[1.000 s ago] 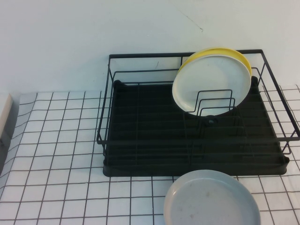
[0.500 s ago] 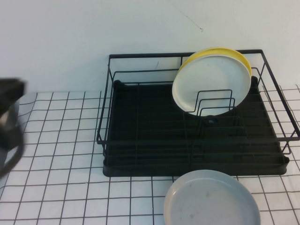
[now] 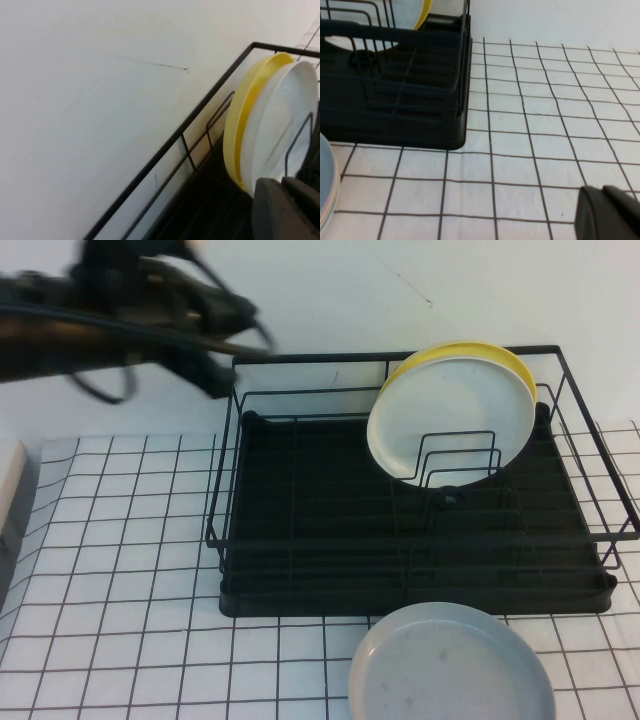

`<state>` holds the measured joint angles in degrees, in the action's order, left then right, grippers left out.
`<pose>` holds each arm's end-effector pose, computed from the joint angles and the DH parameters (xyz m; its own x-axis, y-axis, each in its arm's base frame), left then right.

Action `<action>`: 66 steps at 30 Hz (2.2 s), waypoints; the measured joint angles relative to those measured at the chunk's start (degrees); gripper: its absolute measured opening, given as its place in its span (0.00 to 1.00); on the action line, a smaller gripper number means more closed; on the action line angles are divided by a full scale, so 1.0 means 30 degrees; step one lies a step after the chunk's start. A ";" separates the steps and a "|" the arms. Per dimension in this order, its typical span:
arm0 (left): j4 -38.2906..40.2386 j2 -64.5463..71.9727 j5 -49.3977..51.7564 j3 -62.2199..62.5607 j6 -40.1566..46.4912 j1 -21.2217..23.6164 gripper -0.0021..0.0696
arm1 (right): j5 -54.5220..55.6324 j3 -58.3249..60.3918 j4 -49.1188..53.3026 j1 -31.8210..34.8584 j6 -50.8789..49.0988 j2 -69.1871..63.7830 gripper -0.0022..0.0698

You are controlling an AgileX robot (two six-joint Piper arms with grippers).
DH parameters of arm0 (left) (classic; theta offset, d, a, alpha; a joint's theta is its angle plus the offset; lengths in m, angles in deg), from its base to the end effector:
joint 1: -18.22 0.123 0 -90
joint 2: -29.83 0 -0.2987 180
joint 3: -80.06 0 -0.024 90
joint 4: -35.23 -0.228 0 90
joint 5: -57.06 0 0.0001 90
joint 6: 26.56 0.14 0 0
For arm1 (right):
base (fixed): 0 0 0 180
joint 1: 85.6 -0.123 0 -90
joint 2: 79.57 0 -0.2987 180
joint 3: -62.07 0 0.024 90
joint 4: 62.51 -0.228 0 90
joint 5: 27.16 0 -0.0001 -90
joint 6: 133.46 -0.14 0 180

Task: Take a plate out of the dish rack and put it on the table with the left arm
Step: Grasp the plate from the shelf, then place the plate from the table

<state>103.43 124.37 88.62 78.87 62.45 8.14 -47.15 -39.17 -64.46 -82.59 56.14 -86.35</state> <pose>0.3512 -0.1316 0.3829 -0.0381 0.3700 -0.9282 0.6818 0.6888 0.2466 0.0637 -0.0017 0.1624 -0.2703 -0.1211 -0.9551 0.0048 0.9919 -0.1271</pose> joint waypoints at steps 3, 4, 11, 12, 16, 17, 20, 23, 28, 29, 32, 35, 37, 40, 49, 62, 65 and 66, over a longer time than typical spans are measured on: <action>-0.0594 0.1830 -0.2194 0.1067 0.0084 -0.1905 0.03 | 0.0000 0.0000 0.0000 0.0000 0.0000 0.0000 0.03; -0.0641 0.2514 -0.2839 0.1413 0.0543 -0.2564 0.04 | 0.0000 0.0000 0.0000 0.0000 0.0000 0.0000 0.03; -0.0749 0.5858 -0.4761 0.2691 0.3528 -0.5040 0.41 | 0.0000 0.0000 0.0000 0.0000 0.0000 0.0000 0.03; -0.0749 0.6212 -0.5280 0.2800 0.3633 -0.5215 0.49 | 0.0000 0.0000 0.0000 0.0000 0.0000 0.0000 0.03; -0.0563 0.7698 -0.7395 0.3547 0.4042 -0.5693 0.67 | 0.0000 0.0000 0.0000 0.0000 0.0000 0.0000 0.03; -0.0486 0.8039 -0.7517 0.3795 0.4086 -0.5687 0.69 | 0.0000 0.0000 0.0000 0.0000 0.0000 0.0000 0.03; -0.0306 0.8973 -0.7517 0.4519 0.4156 -0.5817 0.70 | 0.0000 0.0000 0.0000 0.0000 0.0000 0.0000 0.03; -0.0230 0.9801 -0.7926 0.5284 0.4156 -0.6086 0.69 | 0.0000 0.0000 0.0000 0.0000 0.0000 0.0000 0.03; 0.0004 1.0910 -0.8341 0.6144 0.4201 -0.6194 0.63 | 0.0000 0.0000 0.0000 0.0000 0.0000 0.0000 0.03; 0.0032 1.1059 -0.8418 0.6281 0.4201 -0.6194 0.62 | 0.0000 0.0000 0.0000 0.0000 0.0000 0.0000 0.03; 0.0043 1.1326 -0.8615 0.6502 0.4442 -0.6194 0.53 | 0.0000 0.0000 0.0000 0.0000 0.0000 0.0000 0.03; 0.0075 1.1419 -0.8780 0.6534 0.4946 -0.6194 0.37 | 0.0000 0.0000 0.0000 0.0000 0.0000 0.0000 0.03; 0.0075 1.1419 -0.8901 0.6534 0.5071 -0.6194 0.23 | 0.0000 0.0000 0.0000 0.0000 0.0000 0.0000 0.03; 0.0365 1.1419 -0.9035 0.6610 0.4993 -0.6194 0.11 | 0.0000 0.0000 0.0000 0.0000 0.0000 0.0000 0.03; 0.0944 1.0369 -0.9831 0.6660 0.5067 -0.6235 0.06 | 0.0000 0.0000 0.0000 0.0000 0.0000 0.0000 0.03; 0.4996 0.5933 -1.0519 0.6660 0.5142 -0.6235 0.04 | 0.0000 0.0000 0.0000 0.0000 0.0000 0.0000 0.03; 0.7215 0.4413 -1.0219 0.6660 0.5142 -0.6235 0.04 | 0.0000 0.0000 0.0000 0.0000 0.0000 0.0000 0.03; 0.7756 0.3845 -1.0020 0.6660 0.4949 -0.6235 0.04 | 0.0000 0.0000 0.0000 0.0000 0.0000 0.0000 0.03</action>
<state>126.70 135.91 58.56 98.85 77.30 -10.56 -47.15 -39.17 -64.46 -82.59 56.14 -86.35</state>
